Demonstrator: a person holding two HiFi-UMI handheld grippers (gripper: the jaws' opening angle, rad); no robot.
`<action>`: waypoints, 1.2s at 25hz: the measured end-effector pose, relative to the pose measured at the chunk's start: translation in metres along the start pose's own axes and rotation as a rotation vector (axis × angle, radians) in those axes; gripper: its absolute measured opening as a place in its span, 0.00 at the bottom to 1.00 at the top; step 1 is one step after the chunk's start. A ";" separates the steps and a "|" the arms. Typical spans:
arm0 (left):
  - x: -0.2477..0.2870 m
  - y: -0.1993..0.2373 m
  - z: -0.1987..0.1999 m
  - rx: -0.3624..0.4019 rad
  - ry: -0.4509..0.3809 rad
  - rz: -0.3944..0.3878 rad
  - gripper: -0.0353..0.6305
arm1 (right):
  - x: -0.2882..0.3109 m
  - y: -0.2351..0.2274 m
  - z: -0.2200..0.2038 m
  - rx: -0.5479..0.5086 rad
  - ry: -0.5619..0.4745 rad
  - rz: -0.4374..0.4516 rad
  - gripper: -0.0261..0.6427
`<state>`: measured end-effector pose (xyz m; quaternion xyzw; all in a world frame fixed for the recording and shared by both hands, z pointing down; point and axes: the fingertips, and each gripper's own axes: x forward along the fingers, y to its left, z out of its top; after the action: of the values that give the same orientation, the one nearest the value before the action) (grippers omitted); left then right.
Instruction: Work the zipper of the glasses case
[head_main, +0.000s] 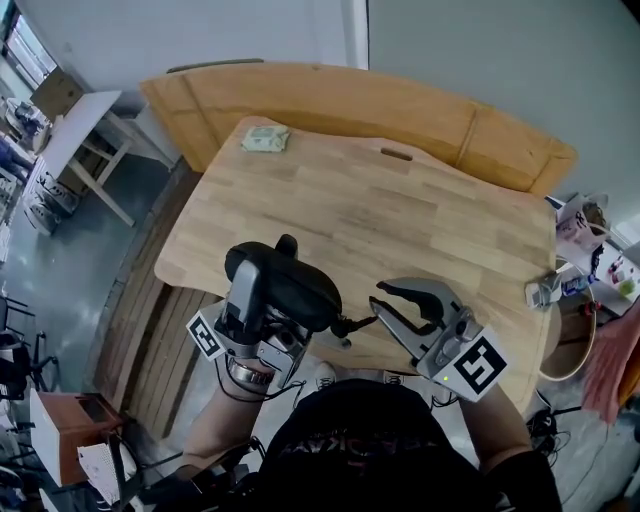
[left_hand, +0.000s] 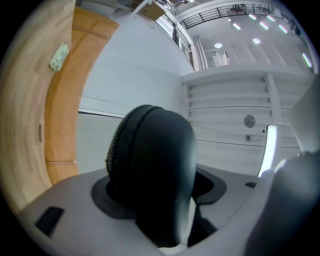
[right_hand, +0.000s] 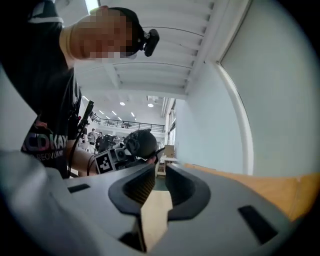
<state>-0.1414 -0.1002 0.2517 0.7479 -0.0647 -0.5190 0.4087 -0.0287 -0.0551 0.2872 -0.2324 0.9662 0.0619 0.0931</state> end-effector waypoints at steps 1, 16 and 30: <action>0.006 -0.010 -0.002 0.005 0.019 -0.054 0.52 | 0.003 0.005 0.005 -0.015 -0.016 -0.007 0.15; 0.021 0.006 0.008 -0.057 -0.067 -0.063 0.52 | 0.010 0.029 0.015 -0.523 0.037 -0.136 0.20; 0.015 0.024 0.003 -0.009 -0.018 0.024 0.52 | 0.007 0.030 0.004 -0.582 0.080 -0.119 0.14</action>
<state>-0.1294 -0.1256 0.2562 0.7405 -0.0752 -0.5212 0.4175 -0.0478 -0.0310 0.2838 -0.3078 0.8953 0.3217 -0.0122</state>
